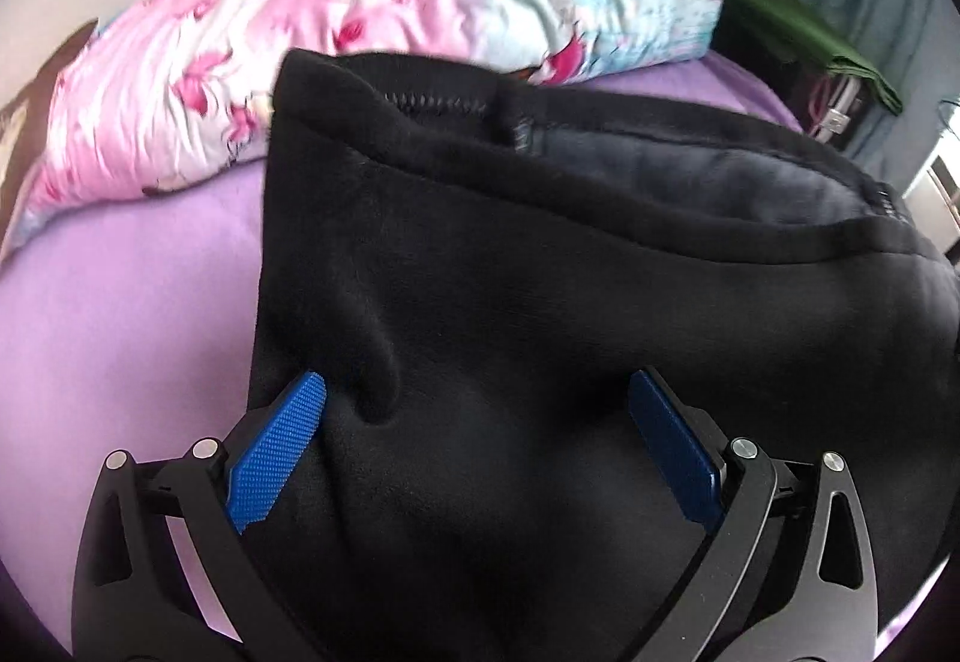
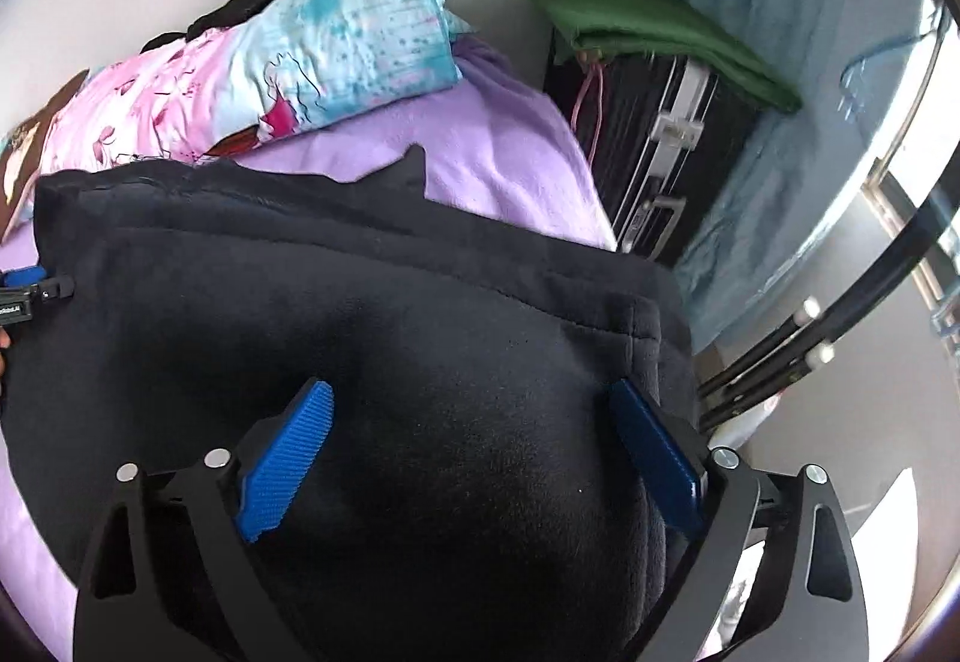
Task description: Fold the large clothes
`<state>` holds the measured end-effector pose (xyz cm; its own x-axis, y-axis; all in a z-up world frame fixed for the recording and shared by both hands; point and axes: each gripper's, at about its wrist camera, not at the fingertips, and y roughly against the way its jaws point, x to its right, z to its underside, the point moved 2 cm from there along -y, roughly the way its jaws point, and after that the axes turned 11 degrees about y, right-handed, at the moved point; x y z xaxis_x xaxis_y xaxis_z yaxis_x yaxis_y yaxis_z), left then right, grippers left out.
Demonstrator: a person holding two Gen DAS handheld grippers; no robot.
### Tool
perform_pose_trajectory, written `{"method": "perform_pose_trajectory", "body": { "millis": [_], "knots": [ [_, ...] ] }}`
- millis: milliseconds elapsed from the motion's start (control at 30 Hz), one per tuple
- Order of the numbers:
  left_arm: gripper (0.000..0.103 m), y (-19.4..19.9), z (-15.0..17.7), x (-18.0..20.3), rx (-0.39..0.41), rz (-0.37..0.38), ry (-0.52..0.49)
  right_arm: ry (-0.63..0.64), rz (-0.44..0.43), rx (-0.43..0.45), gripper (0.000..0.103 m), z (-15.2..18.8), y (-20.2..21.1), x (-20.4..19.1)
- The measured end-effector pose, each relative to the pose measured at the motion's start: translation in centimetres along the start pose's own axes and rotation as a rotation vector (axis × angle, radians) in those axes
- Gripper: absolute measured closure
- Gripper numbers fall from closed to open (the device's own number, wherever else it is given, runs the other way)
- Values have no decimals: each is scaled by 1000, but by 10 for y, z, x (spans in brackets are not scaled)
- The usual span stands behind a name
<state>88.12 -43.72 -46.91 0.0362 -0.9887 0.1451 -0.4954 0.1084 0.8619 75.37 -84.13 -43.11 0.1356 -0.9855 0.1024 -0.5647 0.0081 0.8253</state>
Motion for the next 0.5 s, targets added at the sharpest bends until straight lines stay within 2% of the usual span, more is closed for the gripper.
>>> {"method": "perform_pose_trajectory", "body": {
  "millis": [133,367,500],
  "knots": [
    [6,-18,-8,2,-21,-3,-10,-13,-22,-29,9,0,-24,11],
    [5,-42,-33,3,-40,13,16,-62,-66,-7,7,8,-48,26],
    [5,-45,-38,11,-59,-15,-9,-45,-51,-21,6,5,-53,23]
  ]
}}
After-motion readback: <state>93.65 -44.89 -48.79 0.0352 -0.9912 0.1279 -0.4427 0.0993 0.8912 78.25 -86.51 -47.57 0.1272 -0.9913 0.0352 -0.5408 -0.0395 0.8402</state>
